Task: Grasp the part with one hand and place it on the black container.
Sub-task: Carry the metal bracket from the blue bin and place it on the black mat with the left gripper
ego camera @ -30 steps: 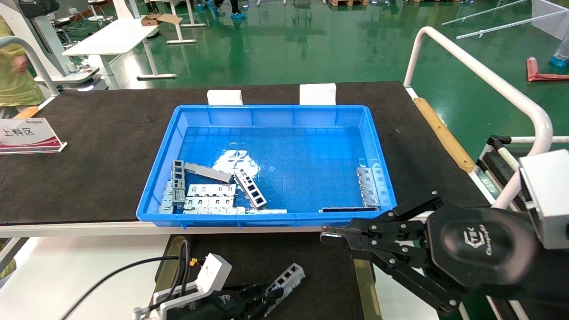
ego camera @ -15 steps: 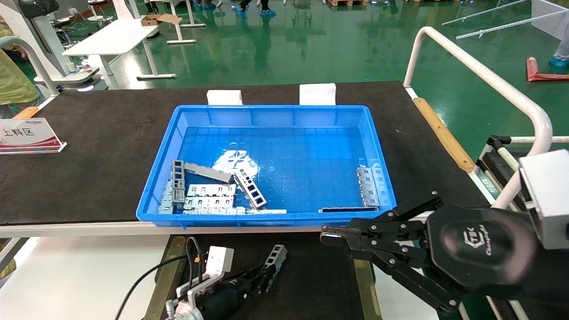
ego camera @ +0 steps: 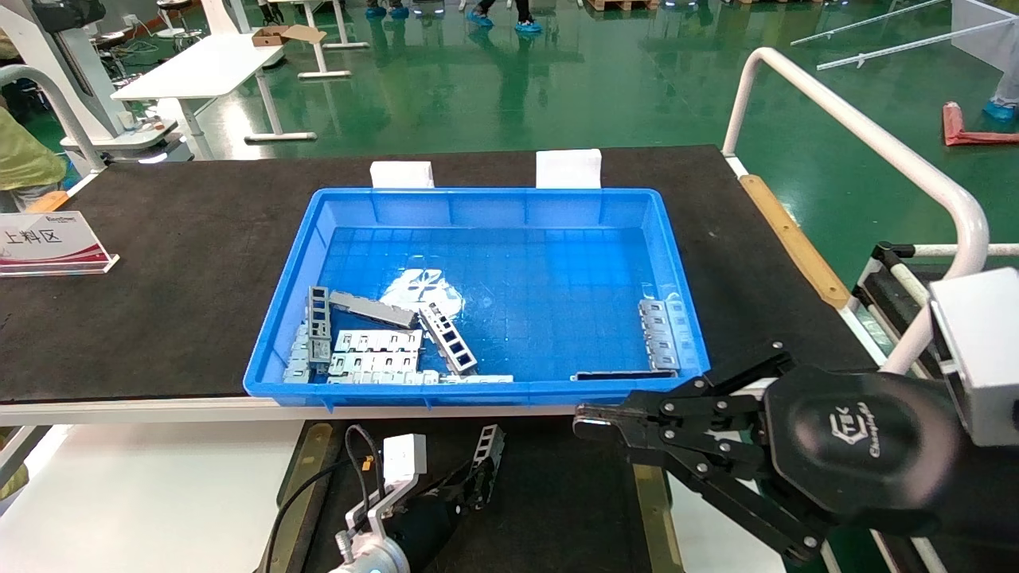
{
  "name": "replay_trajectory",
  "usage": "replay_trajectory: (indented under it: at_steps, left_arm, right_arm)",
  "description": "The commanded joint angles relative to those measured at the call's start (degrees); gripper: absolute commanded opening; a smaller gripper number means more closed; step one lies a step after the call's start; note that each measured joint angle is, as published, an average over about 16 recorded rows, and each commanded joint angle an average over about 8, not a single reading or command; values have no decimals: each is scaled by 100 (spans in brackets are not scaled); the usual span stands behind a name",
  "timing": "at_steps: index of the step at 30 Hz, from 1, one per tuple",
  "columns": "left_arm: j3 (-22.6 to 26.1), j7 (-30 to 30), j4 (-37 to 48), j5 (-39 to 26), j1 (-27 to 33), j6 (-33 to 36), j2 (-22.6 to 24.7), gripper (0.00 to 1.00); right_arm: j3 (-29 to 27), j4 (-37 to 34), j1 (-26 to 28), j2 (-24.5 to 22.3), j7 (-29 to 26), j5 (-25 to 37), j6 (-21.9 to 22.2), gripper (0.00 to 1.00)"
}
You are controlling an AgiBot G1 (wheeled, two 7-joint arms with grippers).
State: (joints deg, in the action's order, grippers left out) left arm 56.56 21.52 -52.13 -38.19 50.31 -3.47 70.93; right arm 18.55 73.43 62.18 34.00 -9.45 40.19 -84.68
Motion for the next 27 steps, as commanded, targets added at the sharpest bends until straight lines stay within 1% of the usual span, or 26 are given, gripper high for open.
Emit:
replay_trajectory:
  at_steps: [1, 11, 12, 13, 14, 15, 19, 20, 21, 22, 23, 27]
  left_arm:
    - [-14, 23, 92, 24, 13, -124, 113, 0]
    - [-120, 173, 448, 150, 63, -283, 463, 0]
    - [-125, 182, 475, 154, 65, -289, 487, 0]
    - [-129, 190, 498, 158, 67, -294, 507, 2]
    - [-131, 200, 518, 162, 69, -298, 524, 7]
    - [-134, 210, 536, 167, 70, -303, 539, 17]
    - [-134, 258, 586, 192, 73, -334, 578, 66]
    - [-131, 271, 594, 199, 74, -344, 584, 79]
    - [-127, 283, 600, 205, 75, -354, 588, 89]
    - [-122, 294, 604, 210, 76, -364, 592, 96]
    - [-115, 305, 606, 213, 77, -374, 594, 100]
    - [-87, 338, 583, 214, 78, -398, 593, 100]
  right_arm:
    - [0, 0, 0, 0, 0, 0, 0, 0]
    - [2, 0, 1, -1, 1, -2, 1, 0]
    - [2, 0, 1, -1, 1, -2, 1, 5]
    - [3, 0, 1, -1, 1, -2, 1, 16]
    - [3, 0, 1, -1, 1, -2, 1, 28]
    - [3, 0, 1, -1, 1, -2, 1, 41]
    - [4, 0, 1, -1, 2, -3, 2, 91]
    - [4, 0, 1, -2, 2, -3, 2, 98]
    - [4, 0, 1, -2, 2, -3, 2, 100]
    - [4, 0, 1, -2, 2, -3, 2, 100]
    - [4, 0, 1, -2, 2, -3, 2, 100]
    - [5, 0, 1, -2, 3, -3, 2, 100]
